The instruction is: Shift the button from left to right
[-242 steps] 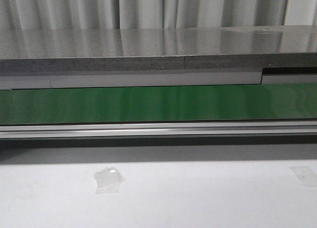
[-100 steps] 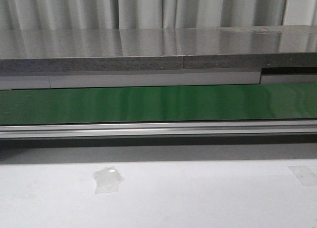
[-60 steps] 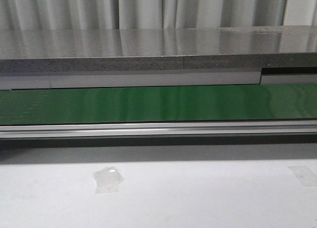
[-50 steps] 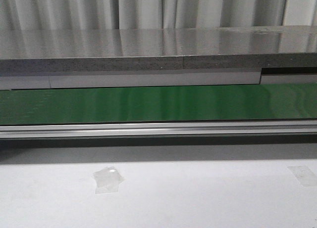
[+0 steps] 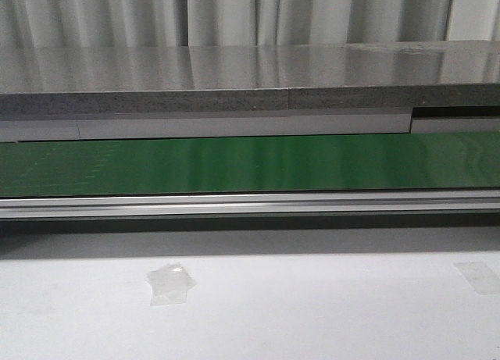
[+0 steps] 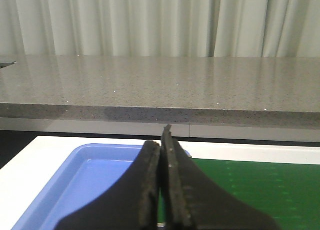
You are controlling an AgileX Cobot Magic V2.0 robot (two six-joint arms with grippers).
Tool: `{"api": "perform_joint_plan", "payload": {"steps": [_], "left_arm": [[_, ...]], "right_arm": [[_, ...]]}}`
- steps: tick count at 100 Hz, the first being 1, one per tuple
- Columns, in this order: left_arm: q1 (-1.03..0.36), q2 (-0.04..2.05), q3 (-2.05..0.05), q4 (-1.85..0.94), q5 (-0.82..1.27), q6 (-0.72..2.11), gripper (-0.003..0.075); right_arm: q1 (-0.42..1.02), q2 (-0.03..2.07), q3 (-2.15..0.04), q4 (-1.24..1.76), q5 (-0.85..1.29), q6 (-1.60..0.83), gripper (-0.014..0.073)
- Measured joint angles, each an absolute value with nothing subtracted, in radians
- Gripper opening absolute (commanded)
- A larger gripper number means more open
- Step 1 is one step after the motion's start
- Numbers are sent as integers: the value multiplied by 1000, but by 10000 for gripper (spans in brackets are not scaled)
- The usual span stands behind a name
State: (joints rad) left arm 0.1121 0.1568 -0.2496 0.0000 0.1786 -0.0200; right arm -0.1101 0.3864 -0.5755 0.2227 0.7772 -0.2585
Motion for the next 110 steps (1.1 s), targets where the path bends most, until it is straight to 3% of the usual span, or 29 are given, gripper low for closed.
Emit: {"api": "perform_joint_plan", "payload": {"steps": [13, 44, 58, 110], "left_arm": [[112, 157, -250, 0, 179, -20, -20], [112, 157, -250, 0, 179, -20, -20], [112, 157, -250, 0, 179, -20, -20], [112, 157, -250, 0, 179, -20, -20]], "right_arm": [[-110, 368, -575, 223, 819, -259, 435], [-110, 368, -574, 223, 831, -259, 57], [-110, 368, -574, 223, 831, -259, -68], [-110, 368, -574, 223, 831, -260, -65]]}}
